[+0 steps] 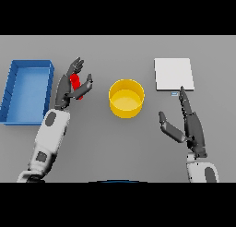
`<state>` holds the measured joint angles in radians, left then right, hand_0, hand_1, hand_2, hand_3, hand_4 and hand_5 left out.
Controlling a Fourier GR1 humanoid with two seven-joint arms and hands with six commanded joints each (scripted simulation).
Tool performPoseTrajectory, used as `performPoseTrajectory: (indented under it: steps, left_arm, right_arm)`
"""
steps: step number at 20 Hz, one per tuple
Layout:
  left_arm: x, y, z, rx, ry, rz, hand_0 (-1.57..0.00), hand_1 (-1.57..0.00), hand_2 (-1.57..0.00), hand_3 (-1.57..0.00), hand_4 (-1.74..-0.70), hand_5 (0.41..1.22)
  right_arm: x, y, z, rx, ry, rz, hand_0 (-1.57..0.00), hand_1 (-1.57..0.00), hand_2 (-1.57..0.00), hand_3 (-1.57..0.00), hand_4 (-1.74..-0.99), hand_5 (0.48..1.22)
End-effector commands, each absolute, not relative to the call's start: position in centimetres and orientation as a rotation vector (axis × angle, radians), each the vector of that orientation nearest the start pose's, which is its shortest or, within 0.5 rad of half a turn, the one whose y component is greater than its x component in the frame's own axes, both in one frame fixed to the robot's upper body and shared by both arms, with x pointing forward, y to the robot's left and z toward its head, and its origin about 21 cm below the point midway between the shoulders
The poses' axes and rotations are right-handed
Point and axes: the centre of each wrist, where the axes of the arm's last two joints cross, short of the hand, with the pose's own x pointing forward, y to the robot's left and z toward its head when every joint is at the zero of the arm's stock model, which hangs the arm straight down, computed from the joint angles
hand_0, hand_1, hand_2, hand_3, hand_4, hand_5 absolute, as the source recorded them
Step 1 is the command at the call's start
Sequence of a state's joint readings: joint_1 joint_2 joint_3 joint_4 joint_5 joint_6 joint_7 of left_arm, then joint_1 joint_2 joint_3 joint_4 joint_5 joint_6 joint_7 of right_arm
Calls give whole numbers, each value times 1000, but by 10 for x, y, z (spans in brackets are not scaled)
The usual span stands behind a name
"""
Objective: Pick up the red beaker and tilt it to pour out 1 green nut into yellow bowl. Pick up the yellow bowl and place it on the metallic measuring scale.
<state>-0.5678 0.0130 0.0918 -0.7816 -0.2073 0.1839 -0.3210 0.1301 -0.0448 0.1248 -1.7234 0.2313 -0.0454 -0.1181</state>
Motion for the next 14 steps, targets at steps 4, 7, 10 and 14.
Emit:
performPoseTrajectory:
  steps: [4, 7, 10, 14]
  left_arm:
    - [368, 179, -42, 179, -1690, -236, -1060, -1077, -1074, -891, -1569, 1036]
    - [371, 177, -42, 174, -1692, -205, -1309, -1318, -1317, -1203, -1606, 1119]
    - [375, 180, -35, 186, -1702, -187, -1437, -1441, -1441, -1383, -1672, 1128]
    - [382, 180, -14, 213, -1745, -227, -1516, -1518, -1518, -1494, -1713, 1125]
  right_arm:
    - [216, -218, 6, -167, -1718, 253, 1, 1, 1, 1, -1240, 693]
    - [219, -216, 9, -161, -1726, 241, 1, 1, 1, 1, -1232, 685]
    - [220, -215, 7, -184, -1719, 251, 1, 1, 1, 1, -1196, 673]
    - [220, -216, 9, -210, -1747, 271, 1, 1, 1, 1, -1141, 660]
